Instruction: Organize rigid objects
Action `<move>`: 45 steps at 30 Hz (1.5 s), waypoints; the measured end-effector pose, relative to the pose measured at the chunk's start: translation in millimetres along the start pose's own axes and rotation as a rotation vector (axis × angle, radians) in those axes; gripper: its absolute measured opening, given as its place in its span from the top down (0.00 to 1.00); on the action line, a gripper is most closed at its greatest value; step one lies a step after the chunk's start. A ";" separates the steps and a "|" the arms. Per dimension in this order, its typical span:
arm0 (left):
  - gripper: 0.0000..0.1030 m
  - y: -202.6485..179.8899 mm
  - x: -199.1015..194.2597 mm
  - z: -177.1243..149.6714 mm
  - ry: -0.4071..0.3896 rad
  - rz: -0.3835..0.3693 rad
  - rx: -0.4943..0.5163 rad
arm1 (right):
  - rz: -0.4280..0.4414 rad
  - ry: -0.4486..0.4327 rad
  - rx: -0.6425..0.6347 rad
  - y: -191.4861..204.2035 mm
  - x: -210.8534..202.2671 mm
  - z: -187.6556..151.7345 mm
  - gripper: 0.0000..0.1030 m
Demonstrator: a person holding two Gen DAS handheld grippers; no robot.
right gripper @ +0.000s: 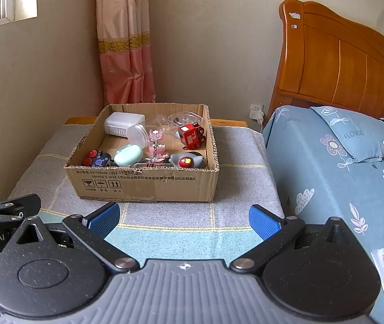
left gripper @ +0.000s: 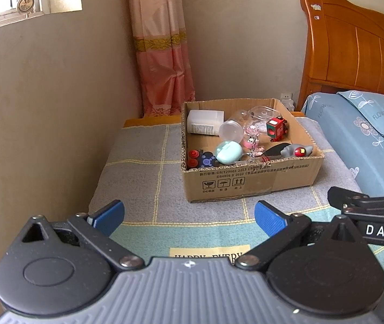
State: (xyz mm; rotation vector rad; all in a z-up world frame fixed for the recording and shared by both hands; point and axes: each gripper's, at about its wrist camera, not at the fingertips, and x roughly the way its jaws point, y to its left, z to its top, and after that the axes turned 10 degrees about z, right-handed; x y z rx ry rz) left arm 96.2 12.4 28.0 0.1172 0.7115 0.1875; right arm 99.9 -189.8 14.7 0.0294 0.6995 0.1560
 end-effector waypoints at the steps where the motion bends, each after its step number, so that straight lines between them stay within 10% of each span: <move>1: 0.01 0.2 0.1 0.0 0.000 -0.001 -0.001 | -0.001 -0.001 0.000 0.2 0.0 0.0 0.00; 45: 0.01 -2.0 -2.1 -0.8 0.000 -0.002 0.007 | 0.001 -0.003 0.000 1.0 -4.3 -0.9 0.00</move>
